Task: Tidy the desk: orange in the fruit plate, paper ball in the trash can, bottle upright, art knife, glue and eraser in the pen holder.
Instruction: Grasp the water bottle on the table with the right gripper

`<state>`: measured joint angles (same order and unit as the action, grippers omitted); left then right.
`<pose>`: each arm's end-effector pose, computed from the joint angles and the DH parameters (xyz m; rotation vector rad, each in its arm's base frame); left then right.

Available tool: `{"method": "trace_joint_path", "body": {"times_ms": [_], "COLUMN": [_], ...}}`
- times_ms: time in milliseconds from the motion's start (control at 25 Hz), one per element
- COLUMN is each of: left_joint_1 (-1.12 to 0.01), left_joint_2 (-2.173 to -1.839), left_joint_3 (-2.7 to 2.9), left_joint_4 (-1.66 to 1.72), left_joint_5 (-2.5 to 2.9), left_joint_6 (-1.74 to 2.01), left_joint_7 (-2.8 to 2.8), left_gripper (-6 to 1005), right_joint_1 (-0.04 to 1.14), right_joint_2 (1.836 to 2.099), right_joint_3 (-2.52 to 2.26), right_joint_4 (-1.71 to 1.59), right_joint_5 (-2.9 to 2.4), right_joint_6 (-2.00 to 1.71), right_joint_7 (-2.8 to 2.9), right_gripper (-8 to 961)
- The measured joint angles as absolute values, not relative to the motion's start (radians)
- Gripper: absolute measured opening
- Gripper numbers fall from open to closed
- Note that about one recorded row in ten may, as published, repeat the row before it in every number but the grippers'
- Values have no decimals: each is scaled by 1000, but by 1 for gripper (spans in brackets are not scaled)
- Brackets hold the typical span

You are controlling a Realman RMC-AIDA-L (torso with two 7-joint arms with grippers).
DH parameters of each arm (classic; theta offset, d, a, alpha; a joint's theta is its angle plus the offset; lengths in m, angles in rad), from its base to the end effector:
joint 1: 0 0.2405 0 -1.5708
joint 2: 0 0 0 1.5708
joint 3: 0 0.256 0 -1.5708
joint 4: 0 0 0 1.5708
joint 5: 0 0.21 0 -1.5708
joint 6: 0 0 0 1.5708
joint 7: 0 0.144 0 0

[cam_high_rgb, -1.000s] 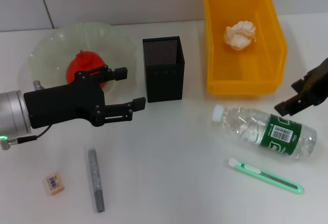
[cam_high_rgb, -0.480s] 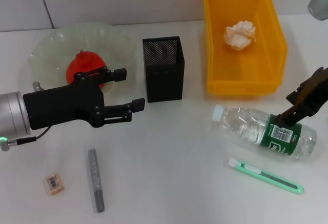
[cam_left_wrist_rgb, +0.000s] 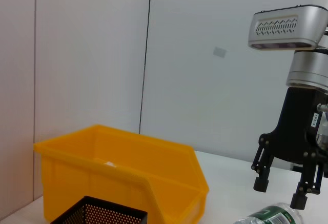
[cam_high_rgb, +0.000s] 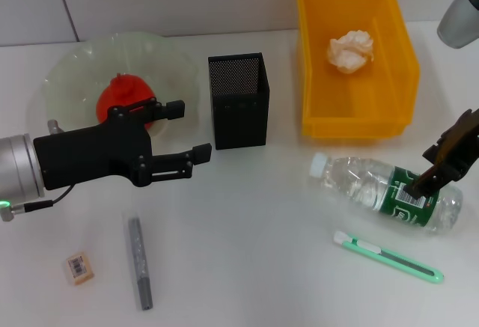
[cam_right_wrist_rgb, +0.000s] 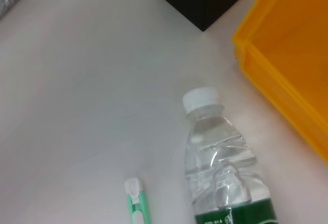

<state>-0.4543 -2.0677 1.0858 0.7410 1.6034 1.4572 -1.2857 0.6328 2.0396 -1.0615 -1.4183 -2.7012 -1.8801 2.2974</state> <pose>-0.2250 0.3311 -0.0126 -2.7296 -0.3460 -0.8284 0.2058 0.3437 0.0757 -2.6302 0.9144 -0.6115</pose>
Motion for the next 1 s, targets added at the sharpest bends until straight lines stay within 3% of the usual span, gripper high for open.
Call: {"method": "trace_joint_path", "body": {"times_ms": [1000], "left_joint_1": [-452], "left_joint_2": [-2069], "left_joint_3": [1088], "left_joint_4": [739], "left_joint_5": [1599], "left_joint_6": [1457], "left_joint_7": [-1285], "left_gripper": [829], "right_joint_1": [646], "right_joint_2": [2061], "right_joint_3": [-1104], "right_joint_4": [-1380], "right_joint_5": [-2764], "right_joint_6": [-1831], "right_joint_7": [2271], "right_gripper": [827]}}
